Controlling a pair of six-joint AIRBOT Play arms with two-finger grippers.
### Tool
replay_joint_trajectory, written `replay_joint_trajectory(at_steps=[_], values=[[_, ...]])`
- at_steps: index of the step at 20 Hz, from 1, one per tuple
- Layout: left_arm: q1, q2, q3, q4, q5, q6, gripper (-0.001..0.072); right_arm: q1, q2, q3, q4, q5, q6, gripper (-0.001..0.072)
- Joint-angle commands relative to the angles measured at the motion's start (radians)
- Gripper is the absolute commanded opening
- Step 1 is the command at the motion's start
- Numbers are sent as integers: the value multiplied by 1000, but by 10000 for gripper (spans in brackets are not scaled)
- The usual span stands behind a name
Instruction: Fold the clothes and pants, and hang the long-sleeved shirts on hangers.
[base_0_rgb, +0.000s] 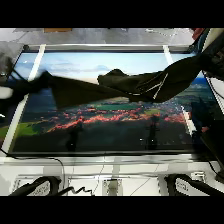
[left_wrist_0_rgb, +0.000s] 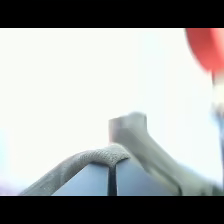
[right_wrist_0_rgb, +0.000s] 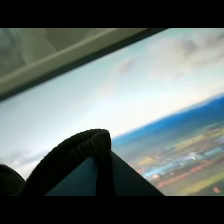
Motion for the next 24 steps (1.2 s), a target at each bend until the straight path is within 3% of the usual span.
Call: replay_joint_trajectory(at_steps=[1,4,6,8,9,10,13,18,24], values=[[122,-101,317,8,-21,-92,9,-34,-50,133,122,7,40,30],[126,-175,509,154,-92,-115,10,-62,-111,261,107,121,41,29],[131,-185,535,460,-219,-196,10,-123,-141,279,76,278,41,29],[136,-210,535,843,-448,-309,11,-183,-183,272,41,513,32,29],[139,-231,534,948,-558,-314,11,-208,-201,255,23,592,11,28],[152,-256,534,984,-648,-262,11,-224,-209,222,25,633,-37,27],[174,-322,506,889,-831,-9,11,-225,-209,102,30,703,-149,28],[198,-334,337,902,-998,166,10,-226,-172,-138,-16,801,-254,29],[312,-249,84,1019,-940,180,10,-226,22,-449,-18,747,-322,29]])
